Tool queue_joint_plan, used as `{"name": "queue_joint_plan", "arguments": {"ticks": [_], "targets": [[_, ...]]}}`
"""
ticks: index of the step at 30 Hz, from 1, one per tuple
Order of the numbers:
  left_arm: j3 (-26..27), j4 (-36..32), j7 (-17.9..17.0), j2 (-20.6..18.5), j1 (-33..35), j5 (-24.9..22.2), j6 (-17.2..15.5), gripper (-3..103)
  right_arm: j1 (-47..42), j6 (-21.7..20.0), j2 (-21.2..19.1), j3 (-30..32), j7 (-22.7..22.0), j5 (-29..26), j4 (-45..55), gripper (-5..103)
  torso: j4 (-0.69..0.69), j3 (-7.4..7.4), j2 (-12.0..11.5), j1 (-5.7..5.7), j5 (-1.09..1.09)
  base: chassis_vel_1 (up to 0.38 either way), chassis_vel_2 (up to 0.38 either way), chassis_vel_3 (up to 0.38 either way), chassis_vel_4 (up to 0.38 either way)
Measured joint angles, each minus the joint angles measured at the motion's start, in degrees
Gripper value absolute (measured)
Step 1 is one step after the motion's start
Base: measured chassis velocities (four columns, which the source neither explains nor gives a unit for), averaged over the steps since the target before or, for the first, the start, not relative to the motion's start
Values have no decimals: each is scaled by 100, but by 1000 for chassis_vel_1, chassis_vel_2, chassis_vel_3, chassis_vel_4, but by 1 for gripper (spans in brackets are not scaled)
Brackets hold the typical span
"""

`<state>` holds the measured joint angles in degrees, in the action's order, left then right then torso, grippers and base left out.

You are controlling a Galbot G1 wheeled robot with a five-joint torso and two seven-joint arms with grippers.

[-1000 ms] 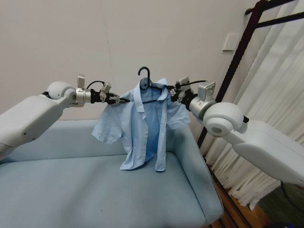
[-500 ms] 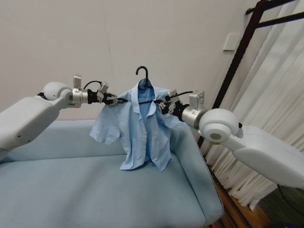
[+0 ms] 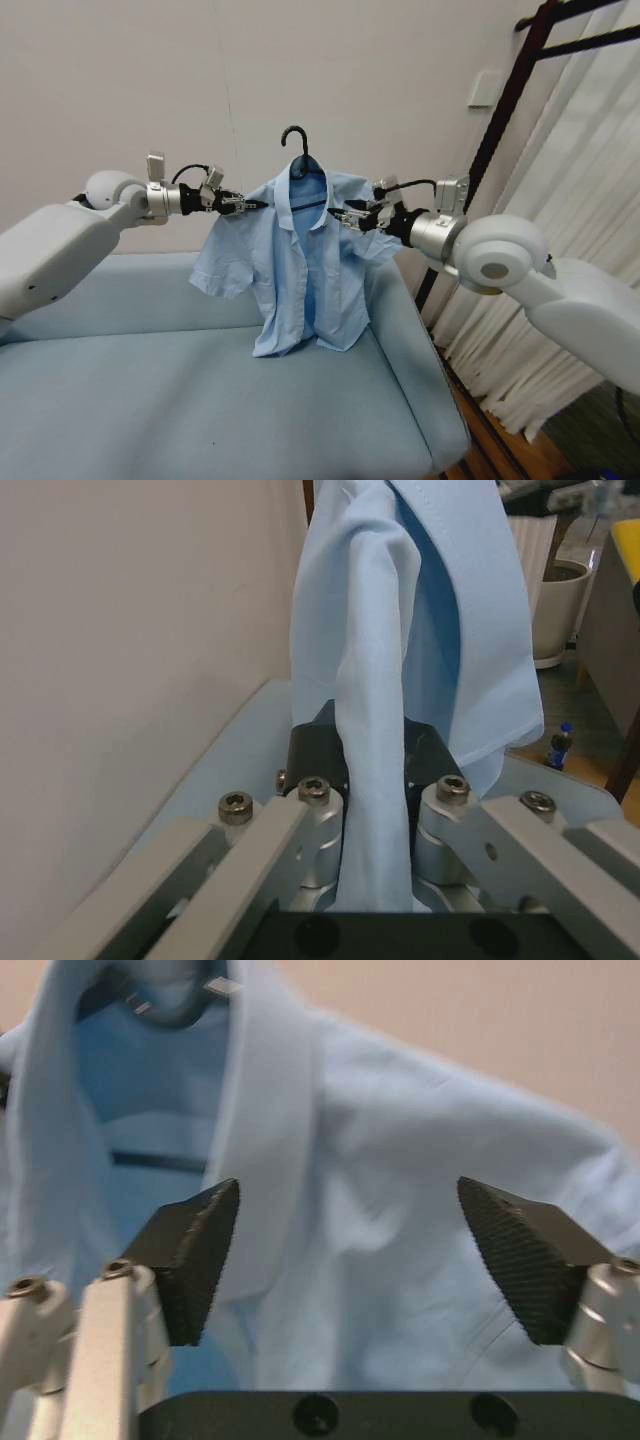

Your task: Pick up the clothes from the sofa and hang them on the clothes hanger.

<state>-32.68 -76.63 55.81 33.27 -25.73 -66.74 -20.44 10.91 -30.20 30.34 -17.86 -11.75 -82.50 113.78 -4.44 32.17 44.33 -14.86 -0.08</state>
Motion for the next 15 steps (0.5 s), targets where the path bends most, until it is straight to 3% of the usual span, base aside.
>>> {"name": "queue_joint_plan", "arguments": {"ticks": [1,3,7,12,15], "targets": [[0,-22,87,-61,-4,31,0,9,76,-87,-16,35,355,19,-170,74,0,0,1,0,1,0,0,0,0],[0,-71,273,-171,-11,168,6,9,256,-212,-91,8,935,75,-425,85,0,0,0,0,0,0,0,0,0],[32,-137,684,-305,-11,367,73,9,508,-479,-131,-153,1219,-97,-483,98,-4,0,0,1,0,0,0,0,0],[81,-140,1186,-403,-5,606,229,9,875,-689,-10,-640,1764,-144,-696,100,-2,0,0,1,1,0,0,0,0],[103,-172,1298,-449,3,629,264,9,1084,-806,87,-845,2095,-80,-863,100,0,0,0,0,1,0,0,0,0]]}}
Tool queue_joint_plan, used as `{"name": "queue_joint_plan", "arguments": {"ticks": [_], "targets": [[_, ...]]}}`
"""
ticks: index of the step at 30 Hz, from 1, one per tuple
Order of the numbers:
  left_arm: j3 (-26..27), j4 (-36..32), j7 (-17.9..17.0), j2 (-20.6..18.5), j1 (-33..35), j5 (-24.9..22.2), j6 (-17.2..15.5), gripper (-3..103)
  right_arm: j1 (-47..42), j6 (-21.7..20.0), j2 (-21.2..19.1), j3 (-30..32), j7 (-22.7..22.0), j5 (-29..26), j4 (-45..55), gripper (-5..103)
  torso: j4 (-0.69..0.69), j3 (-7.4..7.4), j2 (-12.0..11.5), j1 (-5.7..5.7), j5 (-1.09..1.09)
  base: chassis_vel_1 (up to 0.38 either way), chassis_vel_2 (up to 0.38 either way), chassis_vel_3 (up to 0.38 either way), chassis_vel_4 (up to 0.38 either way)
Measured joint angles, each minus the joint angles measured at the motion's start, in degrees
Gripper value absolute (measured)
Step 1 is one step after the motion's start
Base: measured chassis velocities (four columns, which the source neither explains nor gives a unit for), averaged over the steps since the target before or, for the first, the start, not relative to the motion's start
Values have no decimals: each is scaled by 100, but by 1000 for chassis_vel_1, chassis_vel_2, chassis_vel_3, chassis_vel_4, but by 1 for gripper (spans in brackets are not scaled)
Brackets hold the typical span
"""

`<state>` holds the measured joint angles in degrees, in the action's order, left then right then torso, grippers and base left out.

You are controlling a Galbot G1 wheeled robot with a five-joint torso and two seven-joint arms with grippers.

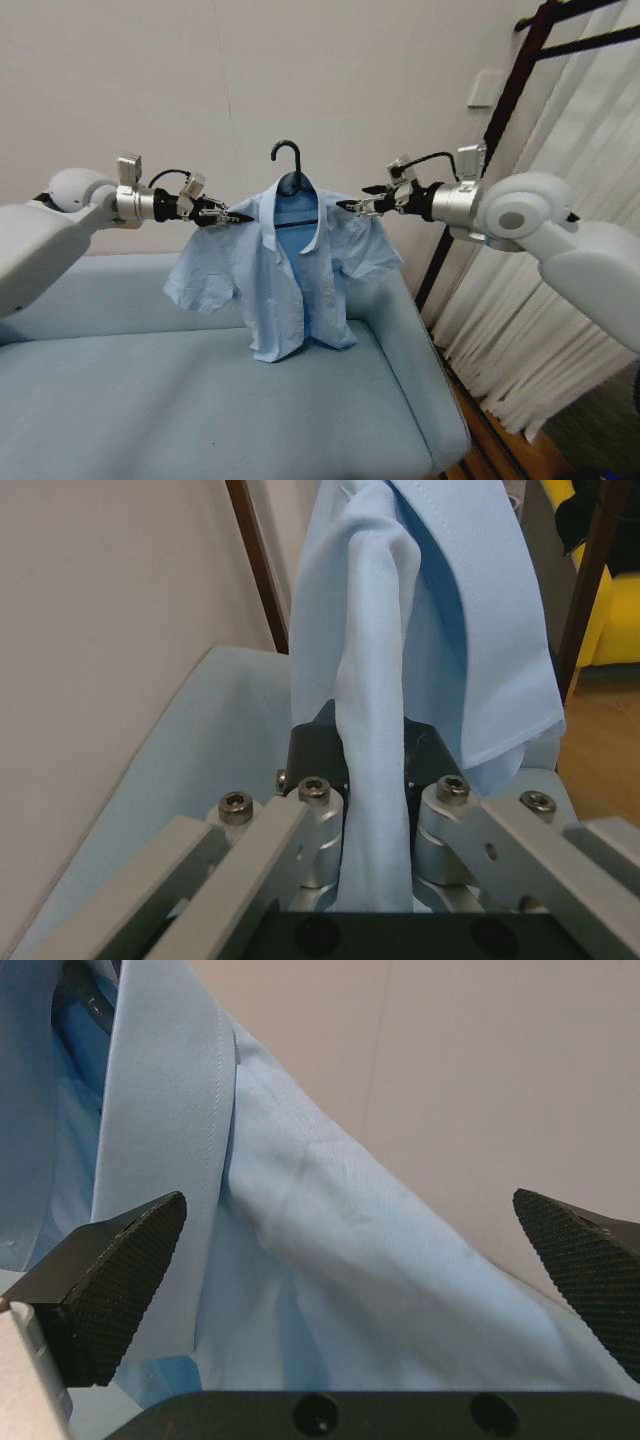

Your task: Pick up the clothes from the sofa and hang them on the clothes hanger.

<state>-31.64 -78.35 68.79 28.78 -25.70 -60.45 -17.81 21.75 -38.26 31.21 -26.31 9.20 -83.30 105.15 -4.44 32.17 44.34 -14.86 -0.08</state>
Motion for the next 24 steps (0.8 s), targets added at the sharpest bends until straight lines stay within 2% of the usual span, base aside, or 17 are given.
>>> {"name": "queue_joint_plan", "arguments": {"ticks": [5,8,10,14,16,18,19,23,24], "targets": [[112,-125,112,-71,84,24,32,9,427,-148,56,-406,98,-161,-92,101,-1,0,0,0,1,0,0,0,0],[225,-244,185,-173,208,37,74,9,794,-257,-53,-754,87,-488,12,91,-3,0,0,0,-1,0,0,0,0],[254,-273,210,-208,249,41,92,9,896,-300,-97,-857,84,-569,45,91,-3,0,0,0,-1,0,0,0,0],[416,-372,294,-361,449,39,163,9,1316,-370,-252,-1328,147,-741,153,69,-3,-1,0,1,0,0,0,0,0],[452,-382,313,-391,495,36,184,9,1389,-371,-258,-1408,147,-772,169,69,-3,-1,0,1,-1,0,0,0,0],[543,-402,342,-446,591,34,193,9,1622,-371,-236,-1632,130,-886,185,58,-1,-1,0,0,0,0,0,0,0],[543,-402,342,-446,591,34,193,9,1622,-371,-236,-1632,130,-886,185,58,-1,-1,0,0,0,0,0,0,0],[688,-399,402,-467,716,31,198,9,2059,-371,-69,-2011,96,-1056,174,37,-2,-1,0,0,0,0,0,0,0],[716,-397,407,-470,746,31,201,9,2140,-371,-21,-2076,82,-1085,164,37,-2,0,0,1,0,0,0,0,0]]}}
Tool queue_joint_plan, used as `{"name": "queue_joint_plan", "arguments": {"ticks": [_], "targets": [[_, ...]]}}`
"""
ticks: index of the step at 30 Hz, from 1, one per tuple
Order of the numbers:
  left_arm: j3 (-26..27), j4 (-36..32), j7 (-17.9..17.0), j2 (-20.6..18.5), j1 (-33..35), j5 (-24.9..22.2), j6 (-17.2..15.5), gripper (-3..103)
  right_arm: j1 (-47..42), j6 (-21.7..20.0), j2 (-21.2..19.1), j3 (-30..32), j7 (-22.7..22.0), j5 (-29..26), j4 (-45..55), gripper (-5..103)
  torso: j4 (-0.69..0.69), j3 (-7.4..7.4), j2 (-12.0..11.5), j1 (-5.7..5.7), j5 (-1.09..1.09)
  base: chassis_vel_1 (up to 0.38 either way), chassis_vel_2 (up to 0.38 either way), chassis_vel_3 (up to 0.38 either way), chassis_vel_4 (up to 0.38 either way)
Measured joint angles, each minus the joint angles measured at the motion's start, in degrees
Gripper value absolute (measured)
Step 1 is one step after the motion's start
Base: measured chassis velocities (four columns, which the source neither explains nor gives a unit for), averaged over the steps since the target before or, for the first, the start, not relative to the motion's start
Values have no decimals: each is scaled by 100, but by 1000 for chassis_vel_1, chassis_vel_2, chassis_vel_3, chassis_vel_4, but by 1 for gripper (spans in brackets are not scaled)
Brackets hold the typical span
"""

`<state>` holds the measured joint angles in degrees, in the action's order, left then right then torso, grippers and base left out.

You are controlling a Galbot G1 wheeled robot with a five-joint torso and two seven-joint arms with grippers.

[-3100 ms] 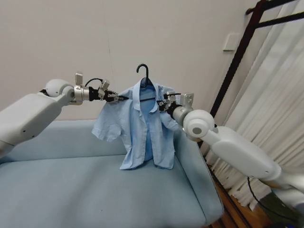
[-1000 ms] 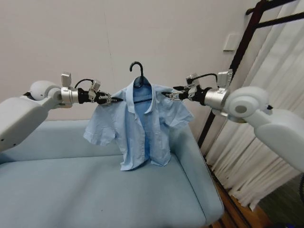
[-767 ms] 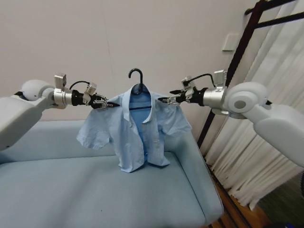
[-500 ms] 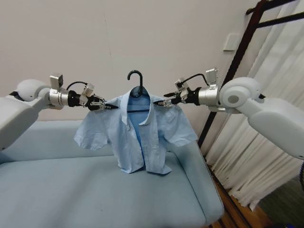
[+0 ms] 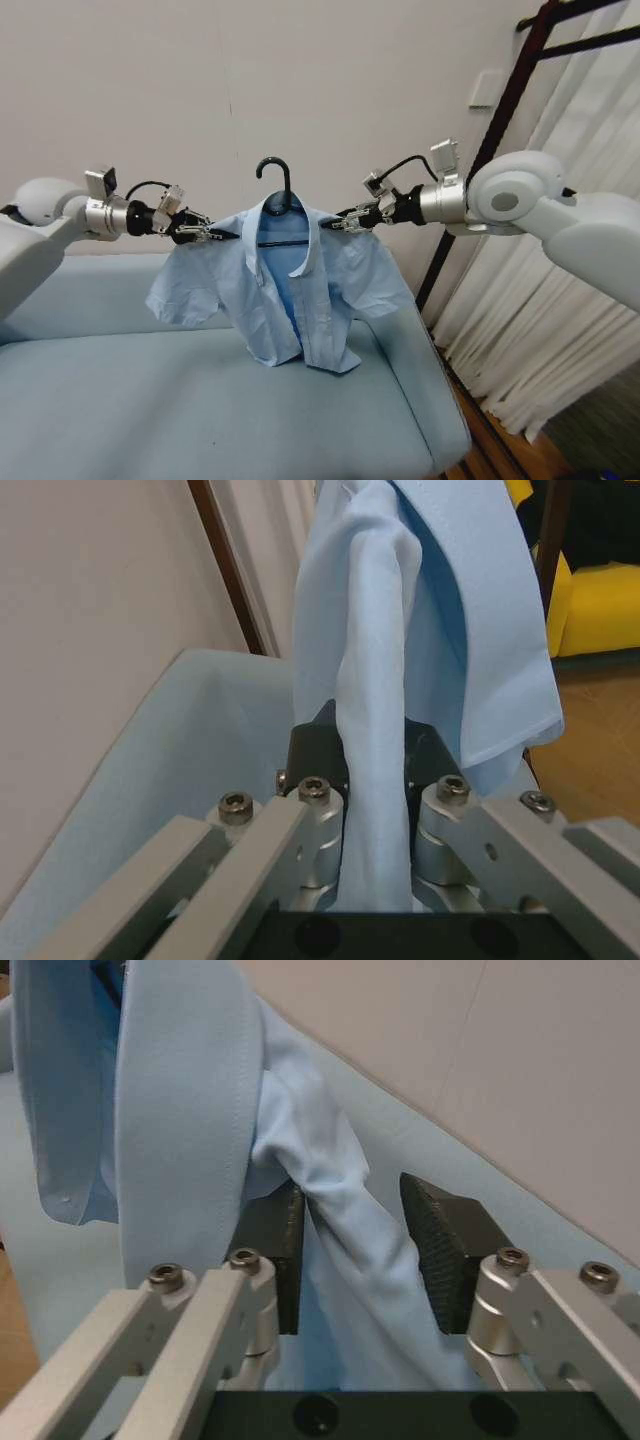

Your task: Pick up the clothes from the sofa and hang them on the clothes hanger.

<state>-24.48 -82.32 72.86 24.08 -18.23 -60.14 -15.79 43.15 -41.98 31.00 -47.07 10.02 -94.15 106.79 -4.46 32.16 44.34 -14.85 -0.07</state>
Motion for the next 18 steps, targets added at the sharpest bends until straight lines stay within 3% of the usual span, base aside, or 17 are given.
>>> {"name": "queue_joint_plan", "arguments": {"ticks": [2,3,5,12,14,15,18], "targets": [[25,3,-4,-7,26,0,8,9,52,-1,34,-44,-9,-15,-8,37,0,0,0,0,0,0,0,0,0],[64,6,-4,-18,68,1,15,9,107,-2,82,-104,-13,-27,-18,26,1,0,0,0,0,0,0,0,0],[116,8,-3,-36,127,2,27,9,180,-3,141,-186,-24,-41,-23,19,1,0,0,-1,0,0,0,0,0],[162,66,58,-56,148,2,68,9,303,-2,222,-323,-25,-49,-55,16,0,0,0,-1,-1,0,0,0,0],[163,86,121,-52,121,-14,93,9,327,8,241,-348,-34,-49,-83,21,0,0,0,-1,-1,0,0,0,0],[164,87,127,-52,116,-18,102,9,329,9,243,-350,-38,-50,-82,29,0,0,0,-1,-1,0,0,0,0],[164,92,112,-57,115,-19,115,9,331,9,243,-350,-48,-52,-61,22,0,0,0,-1,-1,0,0,0,0]]}}
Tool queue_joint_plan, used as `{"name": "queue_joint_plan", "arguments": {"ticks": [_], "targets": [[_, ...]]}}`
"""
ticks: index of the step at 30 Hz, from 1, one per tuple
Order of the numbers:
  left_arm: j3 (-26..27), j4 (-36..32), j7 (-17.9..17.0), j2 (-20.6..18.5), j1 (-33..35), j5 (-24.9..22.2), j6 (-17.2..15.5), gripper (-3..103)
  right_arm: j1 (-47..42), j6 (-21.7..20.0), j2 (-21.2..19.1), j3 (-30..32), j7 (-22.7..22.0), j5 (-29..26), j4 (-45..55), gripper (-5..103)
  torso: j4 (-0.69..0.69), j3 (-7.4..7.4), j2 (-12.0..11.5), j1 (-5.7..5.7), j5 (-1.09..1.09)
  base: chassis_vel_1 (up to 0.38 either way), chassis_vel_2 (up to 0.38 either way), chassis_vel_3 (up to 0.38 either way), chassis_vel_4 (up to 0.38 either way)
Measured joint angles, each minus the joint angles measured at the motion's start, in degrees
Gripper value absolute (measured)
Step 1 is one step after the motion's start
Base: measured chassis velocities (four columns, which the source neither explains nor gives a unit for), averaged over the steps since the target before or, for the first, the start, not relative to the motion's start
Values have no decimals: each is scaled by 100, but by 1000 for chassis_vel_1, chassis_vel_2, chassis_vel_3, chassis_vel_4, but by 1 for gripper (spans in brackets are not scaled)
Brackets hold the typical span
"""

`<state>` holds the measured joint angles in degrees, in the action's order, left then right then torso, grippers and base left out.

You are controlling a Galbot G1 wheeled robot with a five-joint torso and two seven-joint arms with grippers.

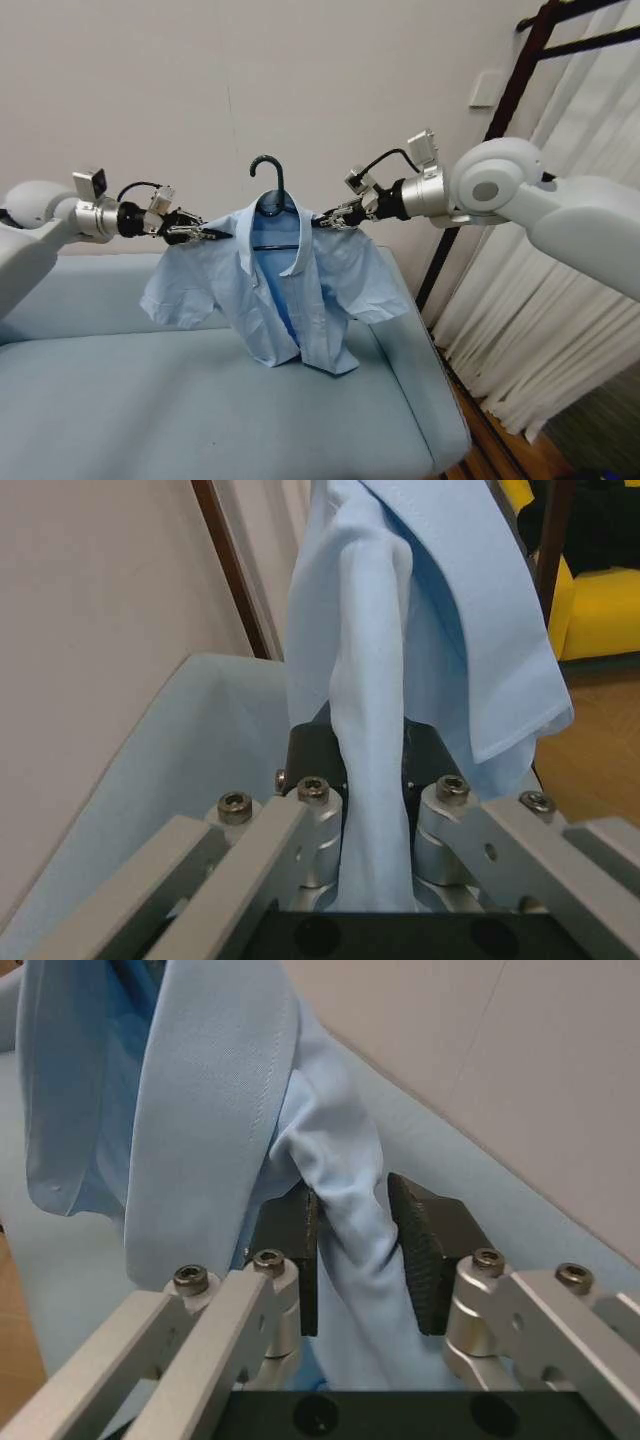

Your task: Pick up the clothes from the sofa and hang them on the clothes hanger.

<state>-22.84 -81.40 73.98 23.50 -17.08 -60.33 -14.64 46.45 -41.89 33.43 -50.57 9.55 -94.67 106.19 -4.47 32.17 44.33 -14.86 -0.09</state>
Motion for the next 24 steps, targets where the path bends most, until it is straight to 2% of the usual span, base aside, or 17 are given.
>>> {"name": "queue_joint_plan", "arguments": {"ticks": [3,13,16,17,18,22,24], "targets": [[2,1,-10,-4,-3,0,2,9,-6,-1,-11,0,-28,-23,42,17,0,0,0,0,0,0,0,0,0],[21,-39,-61,-22,-26,-11,3,9,-48,-2,-35,65,-136,-87,117,17,0,0,0,0,0,0,0,0,0],[78,-84,-405,-27,51,-94,35,9,-128,0,-47,215,-369,-297,127,17,0,0,0,0,0,0,0,0,0],[78,-84,-405,-27,51,-94,35,9,-128,0,-47,215,-369,-297,127,17,0,0,0,0,0,0,0,0,0],[122,-102,-587,-19,99,-136,36,6,-162,1,-58,275,-506,-445,145,16,1,0,0,0,1,0,0,0,0],[171,-119,-1025,37,147,-204,42,24,-257,3,-112,401,-623,-624,192,14,0,0,0,0,0,0,0,0,0],[171,-124,-1125,43,151,-222,43,24,-274,5,-134,423,-631,-624,196,14,0,0,0,0,1,0,0,0,0]]}}
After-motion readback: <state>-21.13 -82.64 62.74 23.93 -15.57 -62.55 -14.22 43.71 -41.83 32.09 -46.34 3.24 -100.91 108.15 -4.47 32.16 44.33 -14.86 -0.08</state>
